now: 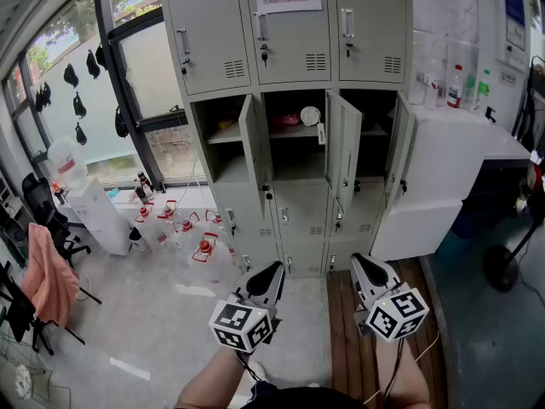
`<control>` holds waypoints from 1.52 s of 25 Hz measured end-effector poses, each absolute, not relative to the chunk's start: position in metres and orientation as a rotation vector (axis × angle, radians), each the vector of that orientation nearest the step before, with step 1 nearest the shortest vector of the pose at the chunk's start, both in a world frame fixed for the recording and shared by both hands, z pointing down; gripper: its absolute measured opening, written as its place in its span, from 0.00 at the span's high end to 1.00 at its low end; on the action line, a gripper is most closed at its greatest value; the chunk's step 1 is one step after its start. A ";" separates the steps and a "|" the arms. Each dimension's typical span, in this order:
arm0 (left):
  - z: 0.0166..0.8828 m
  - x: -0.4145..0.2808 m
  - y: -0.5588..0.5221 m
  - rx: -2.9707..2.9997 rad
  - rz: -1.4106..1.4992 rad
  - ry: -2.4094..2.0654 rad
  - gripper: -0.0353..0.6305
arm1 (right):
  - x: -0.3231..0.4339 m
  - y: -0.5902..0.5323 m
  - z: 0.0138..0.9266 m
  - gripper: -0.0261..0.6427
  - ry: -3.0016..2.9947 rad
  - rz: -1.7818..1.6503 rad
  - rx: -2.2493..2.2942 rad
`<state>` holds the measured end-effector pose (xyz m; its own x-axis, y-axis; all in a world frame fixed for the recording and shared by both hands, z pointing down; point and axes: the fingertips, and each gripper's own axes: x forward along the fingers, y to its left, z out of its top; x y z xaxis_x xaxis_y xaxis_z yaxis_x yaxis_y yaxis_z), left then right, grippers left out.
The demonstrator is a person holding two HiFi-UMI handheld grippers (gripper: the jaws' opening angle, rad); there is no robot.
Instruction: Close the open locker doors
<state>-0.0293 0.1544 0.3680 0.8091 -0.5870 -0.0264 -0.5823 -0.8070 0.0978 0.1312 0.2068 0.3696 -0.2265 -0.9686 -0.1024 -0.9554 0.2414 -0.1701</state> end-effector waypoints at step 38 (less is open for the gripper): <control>0.369 -0.104 0.024 2.896 -0.113 -1.000 0.41 | 0.053 0.085 0.349 0.41 2.310 -0.060 -1.767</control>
<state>-0.1039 0.0240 0.3686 0.7850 -0.6179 -0.0449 -0.6123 -0.7848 0.0954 0.0530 0.0851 0.3489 -0.2450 -0.9565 -0.1582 -0.9470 0.2710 -0.1724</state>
